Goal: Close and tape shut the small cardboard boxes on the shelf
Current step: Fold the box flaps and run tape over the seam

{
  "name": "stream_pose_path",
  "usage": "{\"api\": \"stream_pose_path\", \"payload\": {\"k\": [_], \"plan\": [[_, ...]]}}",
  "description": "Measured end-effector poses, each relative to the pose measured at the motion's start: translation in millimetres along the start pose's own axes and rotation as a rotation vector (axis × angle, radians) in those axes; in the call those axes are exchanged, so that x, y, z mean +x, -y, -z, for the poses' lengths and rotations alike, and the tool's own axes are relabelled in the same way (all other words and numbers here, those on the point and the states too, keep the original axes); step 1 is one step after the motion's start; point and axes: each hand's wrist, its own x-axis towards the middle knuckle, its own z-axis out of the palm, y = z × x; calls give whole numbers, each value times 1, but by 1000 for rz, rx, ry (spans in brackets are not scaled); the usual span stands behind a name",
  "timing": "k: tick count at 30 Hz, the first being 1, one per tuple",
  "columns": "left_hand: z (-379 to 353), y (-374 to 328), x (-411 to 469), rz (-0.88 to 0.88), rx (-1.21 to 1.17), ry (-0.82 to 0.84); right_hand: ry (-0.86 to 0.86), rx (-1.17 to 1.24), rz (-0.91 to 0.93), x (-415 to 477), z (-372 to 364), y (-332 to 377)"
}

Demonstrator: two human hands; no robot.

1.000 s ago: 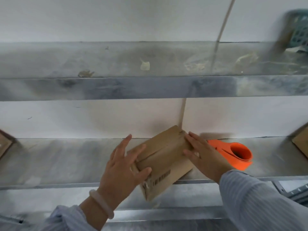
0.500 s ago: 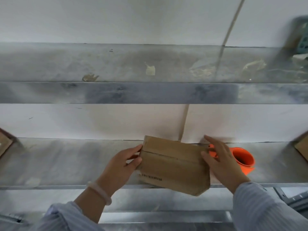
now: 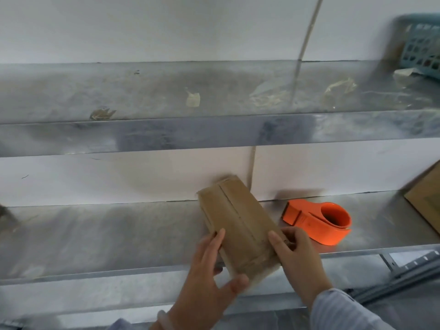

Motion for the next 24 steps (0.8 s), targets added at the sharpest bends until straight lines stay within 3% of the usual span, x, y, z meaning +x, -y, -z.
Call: {"api": "stream_pose_path", "payload": {"k": [2,8,10,13,15,19,24], "plan": [[-5,5,-1,-18,82,54,15,-13,11,-13,-8,-5],[7,18,16,-121,164,-43,200,-188,96,-13,14,-17],[5,18,21,-135,166,-40,137,-317,168,2,35,-22],[-2,16,25,-144,173,-57,-129,-559,328,39,69,-33],[-4,17,25,-116,179,-72,-178,-706,314,68,87,-44],[-6,18,21,-47,156,-103,84,-1044,212,108,104,-62],[-16,5,12,62,255,-184,114,-1207,323,132,110,-64]]}}
